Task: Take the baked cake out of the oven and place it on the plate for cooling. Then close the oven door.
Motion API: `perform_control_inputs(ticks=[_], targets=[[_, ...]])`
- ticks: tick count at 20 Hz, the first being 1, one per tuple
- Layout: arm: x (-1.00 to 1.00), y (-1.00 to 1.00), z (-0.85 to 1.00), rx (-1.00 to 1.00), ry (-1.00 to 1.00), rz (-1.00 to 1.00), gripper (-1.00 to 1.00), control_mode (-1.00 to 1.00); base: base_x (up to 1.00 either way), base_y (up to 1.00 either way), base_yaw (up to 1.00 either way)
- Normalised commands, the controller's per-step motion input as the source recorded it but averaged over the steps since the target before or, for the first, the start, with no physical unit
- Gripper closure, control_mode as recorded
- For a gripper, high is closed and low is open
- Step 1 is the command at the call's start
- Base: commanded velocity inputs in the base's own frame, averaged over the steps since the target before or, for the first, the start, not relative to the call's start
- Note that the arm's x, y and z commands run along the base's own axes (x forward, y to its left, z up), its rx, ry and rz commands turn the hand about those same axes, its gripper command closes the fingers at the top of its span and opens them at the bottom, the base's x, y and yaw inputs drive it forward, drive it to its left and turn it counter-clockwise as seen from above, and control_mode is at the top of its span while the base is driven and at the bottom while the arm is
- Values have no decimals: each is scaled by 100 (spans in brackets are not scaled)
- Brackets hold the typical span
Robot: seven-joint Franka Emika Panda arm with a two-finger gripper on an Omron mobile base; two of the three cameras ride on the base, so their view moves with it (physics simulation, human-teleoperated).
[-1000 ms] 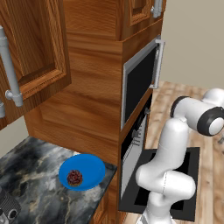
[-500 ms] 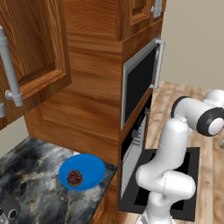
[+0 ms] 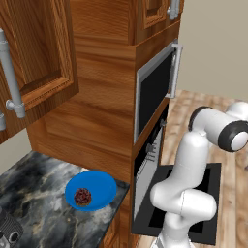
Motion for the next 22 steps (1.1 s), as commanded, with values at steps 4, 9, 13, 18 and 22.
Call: perform_control_inputs(ticks=[4,9,13,18,22], targets=[[0,-4,-34,-5,0,0,-100,-100,0,0,0],[0,-12,-32,-3,0,0,-100,-100,0,0,0],[0,-29,-31,-3,-2,0,-100,-100,0,0,0],[1,-14,-32,-1,-8,0,-100,-100,0,0,0],[10,-4,-30,0,-9,0,-100,-100,0,0,0]])
